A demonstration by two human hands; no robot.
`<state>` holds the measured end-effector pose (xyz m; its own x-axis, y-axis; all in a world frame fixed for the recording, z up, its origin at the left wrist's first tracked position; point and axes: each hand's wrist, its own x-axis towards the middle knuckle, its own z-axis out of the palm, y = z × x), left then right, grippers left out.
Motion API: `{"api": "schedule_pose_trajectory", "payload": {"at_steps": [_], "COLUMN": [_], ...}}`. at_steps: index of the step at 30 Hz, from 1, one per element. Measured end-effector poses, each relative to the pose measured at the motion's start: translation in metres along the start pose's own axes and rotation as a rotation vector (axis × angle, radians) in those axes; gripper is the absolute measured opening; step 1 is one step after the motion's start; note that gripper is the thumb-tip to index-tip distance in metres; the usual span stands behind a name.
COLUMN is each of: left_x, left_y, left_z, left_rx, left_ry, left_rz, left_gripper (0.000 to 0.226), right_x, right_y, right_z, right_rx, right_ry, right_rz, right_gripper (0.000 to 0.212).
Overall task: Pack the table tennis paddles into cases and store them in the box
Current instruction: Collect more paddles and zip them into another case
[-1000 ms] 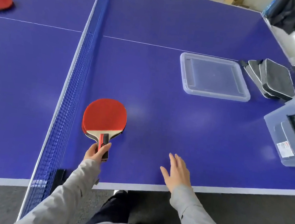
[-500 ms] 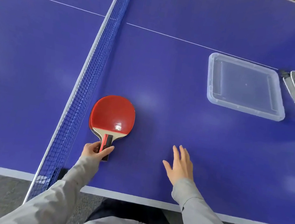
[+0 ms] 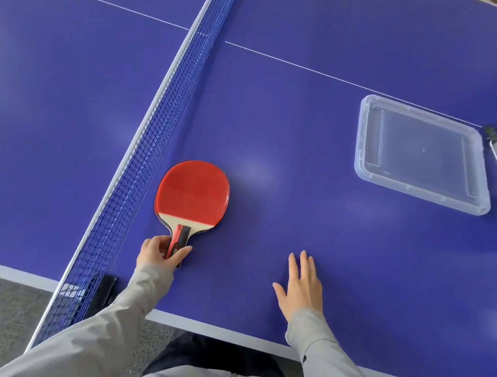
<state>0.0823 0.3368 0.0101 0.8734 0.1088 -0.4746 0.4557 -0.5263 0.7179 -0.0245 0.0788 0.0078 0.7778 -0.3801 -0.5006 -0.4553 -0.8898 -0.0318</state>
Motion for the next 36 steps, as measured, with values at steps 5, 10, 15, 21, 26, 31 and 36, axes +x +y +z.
{"api": "schedule_pose_trajectory", "payload": {"at_steps": [5, 10, 15, 21, 26, 31, 36], "left_x": [-0.002, -0.003, -0.028, -0.052, -0.058, -0.095, -0.164], "left_y": [-0.001, 0.002, 0.008, 0.047, 0.064, 0.095, 0.121], "left_z": [0.001, -0.006, -0.007, 0.033, 0.091, 0.149, 0.220], "left_rx": [0.096, 0.333, 0.604, 0.890, 1.206, 1.300, 1.292], "left_ry": [-0.011, 0.002, 0.087, -0.195, -0.384, -0.386, -0.404], "left_rz": [0.024, 0.050, 0.414, 0.768, 0.767, 0.868, 0.937], "left_gripper": [0.042, 0.068, 0.069, 0.102, 0.105, 0.078, 0.076], "right_x": [-0.005, -0.016, -0.026, -0.046, -0.065, -0.093, -0.139], "right_y": [0.000, 0.005, 0.016, 0.042, 0.083, 0.144, 0.228], "right_z": [0.002, 0.004, 0.004, 0.000, -0.004, -0.005, 0.008], "right_rx": [-0.003, 0.051, 0.109, 0.187, 0.262, 0.337, 0.390], "right_ry": [-0.012, -0.012, -0.014, 0.011, 0.050, 0.121, 0.171], "right_rz": [0.007, 0.056, 0.130, 0.209, 0.296, 0.367, 0.433], "right_gripper": [0.074, 0.073, 0.072, 0.068, 0.067, 0.067, 0.067]}}
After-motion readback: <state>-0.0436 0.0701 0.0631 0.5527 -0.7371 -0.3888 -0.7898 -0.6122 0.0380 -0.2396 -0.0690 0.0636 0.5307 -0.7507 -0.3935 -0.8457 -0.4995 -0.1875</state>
